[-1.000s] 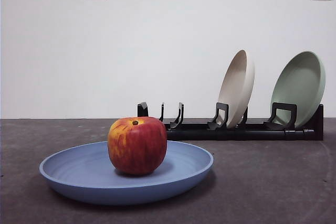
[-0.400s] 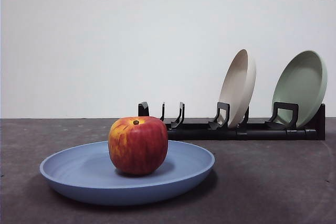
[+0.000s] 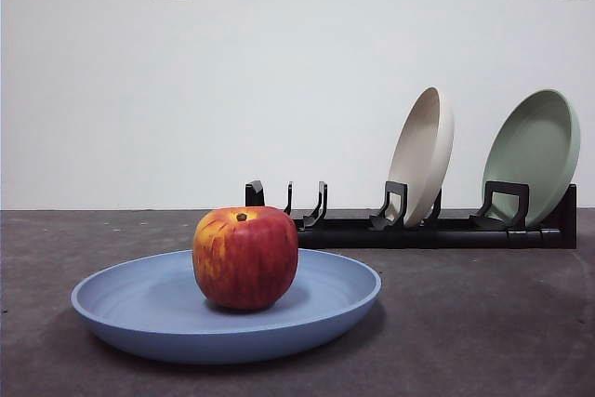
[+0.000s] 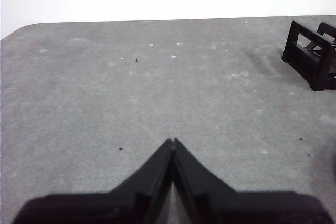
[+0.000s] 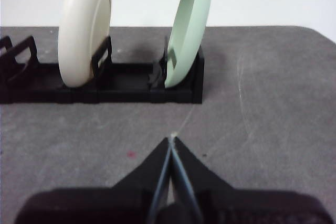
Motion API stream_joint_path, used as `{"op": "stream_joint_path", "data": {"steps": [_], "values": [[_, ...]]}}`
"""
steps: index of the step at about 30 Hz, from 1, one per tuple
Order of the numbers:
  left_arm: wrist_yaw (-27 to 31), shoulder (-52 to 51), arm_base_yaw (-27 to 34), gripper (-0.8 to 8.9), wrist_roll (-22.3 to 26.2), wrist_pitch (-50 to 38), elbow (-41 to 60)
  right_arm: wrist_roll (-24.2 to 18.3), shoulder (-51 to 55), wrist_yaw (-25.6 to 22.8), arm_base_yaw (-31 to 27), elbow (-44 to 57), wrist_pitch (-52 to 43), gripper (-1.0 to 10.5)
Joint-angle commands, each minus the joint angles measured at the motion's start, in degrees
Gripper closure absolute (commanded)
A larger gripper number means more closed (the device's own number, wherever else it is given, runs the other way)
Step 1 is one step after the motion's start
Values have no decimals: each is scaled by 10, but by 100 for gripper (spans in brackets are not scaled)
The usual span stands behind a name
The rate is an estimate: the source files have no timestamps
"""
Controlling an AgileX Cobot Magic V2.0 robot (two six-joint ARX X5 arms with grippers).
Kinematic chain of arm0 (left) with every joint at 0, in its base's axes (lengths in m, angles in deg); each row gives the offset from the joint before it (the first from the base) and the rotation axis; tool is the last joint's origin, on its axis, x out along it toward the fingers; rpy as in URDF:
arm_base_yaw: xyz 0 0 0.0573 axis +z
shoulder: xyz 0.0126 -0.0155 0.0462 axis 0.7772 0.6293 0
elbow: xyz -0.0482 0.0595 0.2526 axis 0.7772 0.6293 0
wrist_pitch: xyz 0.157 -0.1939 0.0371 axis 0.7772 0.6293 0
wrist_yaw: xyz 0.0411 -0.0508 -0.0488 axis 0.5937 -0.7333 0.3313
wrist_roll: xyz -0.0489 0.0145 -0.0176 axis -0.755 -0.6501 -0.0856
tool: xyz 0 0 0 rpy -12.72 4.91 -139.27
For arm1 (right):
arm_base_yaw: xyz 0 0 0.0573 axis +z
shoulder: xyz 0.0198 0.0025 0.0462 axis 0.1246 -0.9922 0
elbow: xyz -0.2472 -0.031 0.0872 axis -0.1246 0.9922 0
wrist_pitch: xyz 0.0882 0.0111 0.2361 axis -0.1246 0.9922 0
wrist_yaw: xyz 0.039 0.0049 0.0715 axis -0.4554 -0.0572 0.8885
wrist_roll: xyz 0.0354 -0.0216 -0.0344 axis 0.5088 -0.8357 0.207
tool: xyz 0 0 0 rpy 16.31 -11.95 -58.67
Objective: Take the blue plate from the plate rack,put the plate on the table,take the apple from the table,put the apple in the plate
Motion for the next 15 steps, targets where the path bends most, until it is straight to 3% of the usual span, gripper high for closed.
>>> {"op": "stream_joint_path", "data": {"steps": [1,5,10,15], "values": [[1,0,2,815,6,-7,6,3,23,-5,1,7,16,945],[1,0,2,815,6,-6,6,2,38,-29,1,7,45,945],[1,0,2,814,6,-7,6,-16,68,-29,0,7,70,945],[1,1,2,815,6,-6,5,-2,68,-20,0,7,73,945]]}}
